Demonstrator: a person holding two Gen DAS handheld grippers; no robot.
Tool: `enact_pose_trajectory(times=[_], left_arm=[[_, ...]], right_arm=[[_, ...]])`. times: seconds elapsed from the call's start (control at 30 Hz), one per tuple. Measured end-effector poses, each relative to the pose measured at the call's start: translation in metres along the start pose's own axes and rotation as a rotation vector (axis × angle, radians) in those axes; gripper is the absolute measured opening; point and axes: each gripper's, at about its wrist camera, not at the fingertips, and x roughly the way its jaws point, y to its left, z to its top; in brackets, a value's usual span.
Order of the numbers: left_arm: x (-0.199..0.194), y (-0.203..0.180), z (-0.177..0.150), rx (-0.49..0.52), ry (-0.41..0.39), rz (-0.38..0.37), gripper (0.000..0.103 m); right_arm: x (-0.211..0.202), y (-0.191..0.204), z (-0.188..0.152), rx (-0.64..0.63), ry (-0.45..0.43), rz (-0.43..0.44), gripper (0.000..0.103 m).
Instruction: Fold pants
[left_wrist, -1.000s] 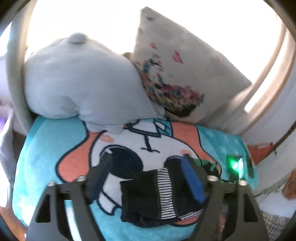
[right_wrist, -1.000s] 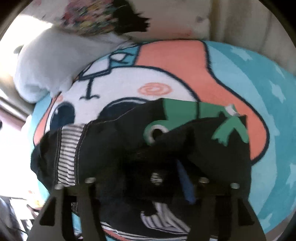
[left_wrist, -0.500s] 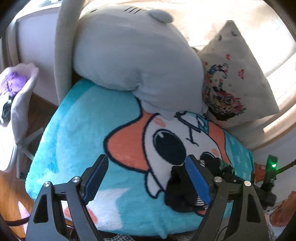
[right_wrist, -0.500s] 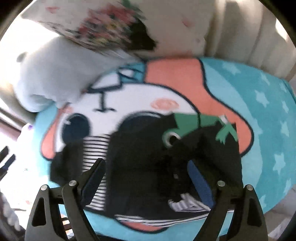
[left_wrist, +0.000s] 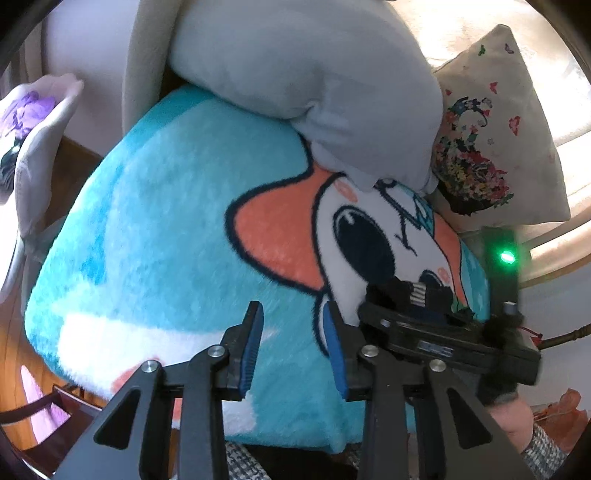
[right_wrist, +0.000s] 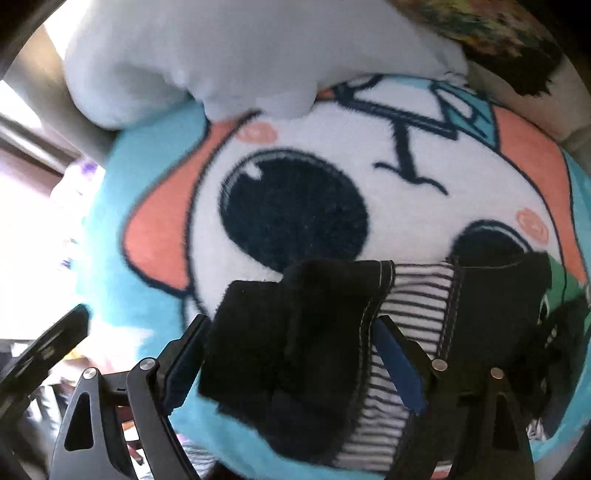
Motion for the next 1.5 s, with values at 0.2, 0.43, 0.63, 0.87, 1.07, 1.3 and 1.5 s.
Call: enact_pose_trajectory(times=[0.2, 0.43, 0.63, 0.87, 1.07, 1.3, 1.5], left_arm=[[0.011, -0.005, -0.010, 0.020, 0.035, -0.026, 0.042], [0.054, -0.041, -0.037, 0.128, 0.133, -0.100, 0.044], [0.078, -0.082, -0.051, 0.244, 0.197, -0.145, 0.044], [0.078, -0.128, -0.054, 0.324, 0.224, -0.240, 0.020], [0.073, -0.192, -0.063, 0.429, 0.243, -0.321, 0.020], [0.097, -0.266, -0.085, 0.550, 0.299, -0.322, 0.020], [0.120, -0.295, -0.103, 0.592, 0.354, -0.297, 0.020]], right_arm=[[0.007, 0.017, -0.002, -0.089, -0.017, -0.126, 0.039], [-0.011, -0.008, -0.008, 0.021, -0.038, 0.021, 0.031], [-0.036, -0.032, -0.013, 0.096, -0.078, 0.140, 0.031], [-0.077, -0.070, -0.013, 0.153, -0.128, 0.225, 0.031], [-0.114, -0.114, -0.022, 0.220, -0.208, 0.282, 0.031], [-0.140, -0.192, -0.044, 0.330, -0.274, 0.314, 0.031], [-0.131, -0.248, -0.063, 0.428, -0.286, 0.329, 0.031]])
